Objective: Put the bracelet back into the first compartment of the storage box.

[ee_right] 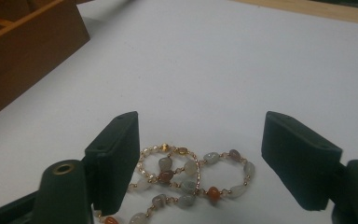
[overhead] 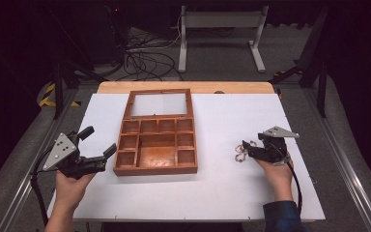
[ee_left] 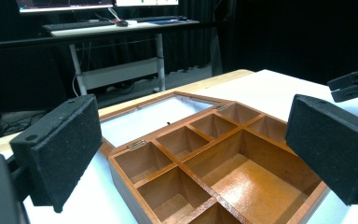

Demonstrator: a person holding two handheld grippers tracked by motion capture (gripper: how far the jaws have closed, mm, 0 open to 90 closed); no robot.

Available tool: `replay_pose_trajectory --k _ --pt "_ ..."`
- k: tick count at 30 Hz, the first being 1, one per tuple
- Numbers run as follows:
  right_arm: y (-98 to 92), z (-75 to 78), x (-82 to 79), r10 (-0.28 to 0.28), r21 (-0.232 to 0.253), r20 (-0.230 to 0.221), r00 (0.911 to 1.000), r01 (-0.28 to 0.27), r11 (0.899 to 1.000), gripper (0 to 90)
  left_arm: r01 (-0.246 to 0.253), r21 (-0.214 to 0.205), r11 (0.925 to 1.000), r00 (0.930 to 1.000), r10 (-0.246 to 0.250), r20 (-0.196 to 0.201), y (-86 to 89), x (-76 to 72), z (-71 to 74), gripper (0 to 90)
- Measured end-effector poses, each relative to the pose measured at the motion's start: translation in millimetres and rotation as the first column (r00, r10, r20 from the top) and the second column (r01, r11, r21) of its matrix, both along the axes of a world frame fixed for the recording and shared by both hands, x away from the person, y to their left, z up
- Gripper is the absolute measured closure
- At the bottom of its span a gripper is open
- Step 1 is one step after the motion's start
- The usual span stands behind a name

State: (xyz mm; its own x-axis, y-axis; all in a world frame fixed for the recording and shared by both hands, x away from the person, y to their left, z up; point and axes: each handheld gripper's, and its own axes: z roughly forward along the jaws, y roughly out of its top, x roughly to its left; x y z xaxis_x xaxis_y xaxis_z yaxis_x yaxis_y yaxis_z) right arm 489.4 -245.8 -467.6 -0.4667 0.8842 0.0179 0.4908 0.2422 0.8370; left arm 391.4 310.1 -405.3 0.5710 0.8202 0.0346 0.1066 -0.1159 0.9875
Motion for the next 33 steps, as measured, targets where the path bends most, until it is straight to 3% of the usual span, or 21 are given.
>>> replay_pose_trajectory --k 15,27,33 --pt "11.4 -14.9 5.4 -0.038 -0.048 -0.08 0.9961 0.034 0.998 43.8 0.004 0.005 1.0 0.9999 -0.004 -0.011 0.0 1.5 -1.4 4.6" --pt "19.9 -23.9 8.9 -0.071 -0.074 -0.12 0.9902 0.062 0.995 52.1 0.001 0.006 1.0 0.9998 -0.001 -0.019 0.9 2.5 -2.4 4.7" --pt "25.4 -24.2 6.1 -0.103 -0.091 -0.117 0.9877 0.093 0.991 57.9 0.003 0.004 1.0 0.9998 -0.003 -0.022 0.0 3.1 -3.3 4.7"
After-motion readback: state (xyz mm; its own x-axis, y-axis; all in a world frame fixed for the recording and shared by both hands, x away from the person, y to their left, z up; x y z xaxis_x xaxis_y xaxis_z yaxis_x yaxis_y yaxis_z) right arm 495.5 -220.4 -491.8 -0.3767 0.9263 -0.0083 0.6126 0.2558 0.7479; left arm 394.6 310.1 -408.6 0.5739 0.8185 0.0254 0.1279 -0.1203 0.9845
